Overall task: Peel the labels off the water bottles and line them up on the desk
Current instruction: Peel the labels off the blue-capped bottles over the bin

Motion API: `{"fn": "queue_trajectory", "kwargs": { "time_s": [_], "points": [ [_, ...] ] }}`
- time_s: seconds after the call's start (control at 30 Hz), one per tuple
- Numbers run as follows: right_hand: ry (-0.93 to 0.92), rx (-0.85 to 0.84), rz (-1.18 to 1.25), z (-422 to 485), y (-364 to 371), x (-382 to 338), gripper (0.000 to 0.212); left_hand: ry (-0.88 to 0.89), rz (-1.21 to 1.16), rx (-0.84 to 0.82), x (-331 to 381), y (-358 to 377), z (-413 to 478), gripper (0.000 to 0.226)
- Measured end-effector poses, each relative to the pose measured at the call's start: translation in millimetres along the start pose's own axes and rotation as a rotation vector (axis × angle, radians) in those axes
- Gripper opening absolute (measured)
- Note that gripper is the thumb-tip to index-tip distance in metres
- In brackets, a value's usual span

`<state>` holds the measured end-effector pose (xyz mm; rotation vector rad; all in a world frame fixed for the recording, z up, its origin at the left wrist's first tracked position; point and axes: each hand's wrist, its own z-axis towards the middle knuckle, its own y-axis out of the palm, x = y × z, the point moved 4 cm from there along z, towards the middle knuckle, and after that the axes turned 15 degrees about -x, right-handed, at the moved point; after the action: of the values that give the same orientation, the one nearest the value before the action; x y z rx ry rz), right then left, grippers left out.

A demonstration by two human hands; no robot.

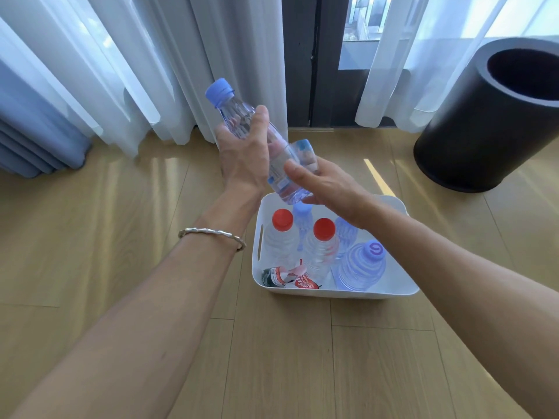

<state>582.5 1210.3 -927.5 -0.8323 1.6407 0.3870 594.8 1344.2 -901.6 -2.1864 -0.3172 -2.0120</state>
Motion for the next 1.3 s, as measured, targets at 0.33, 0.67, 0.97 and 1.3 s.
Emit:
{"fn": "queue_trajectory", "kwargs": {
  "time_s": [0.33,0.67,0.97,1.3],
  "points": [
    [-0.205,0.250,0.140,-2,-1,-11,0.026,-0.038,-0.112,-0.034,-2,-2,-3,0.043],
    [-0.253,0.583,-0.350,-2,11,-12,0.029,-0.279,0.002,-0.027,-12,3,-13,0.108],
    [-0.178,0.441,-0.292,1,2,-13,0.034,-0.247,-0.036,-0.004,-14,-12,-7,0.068],
    [-0.005,0.413,0.585,-3,-41,11,0.032,-0.113,-0.001,-0.170,-8,1,0,0.050]
  ]
}}
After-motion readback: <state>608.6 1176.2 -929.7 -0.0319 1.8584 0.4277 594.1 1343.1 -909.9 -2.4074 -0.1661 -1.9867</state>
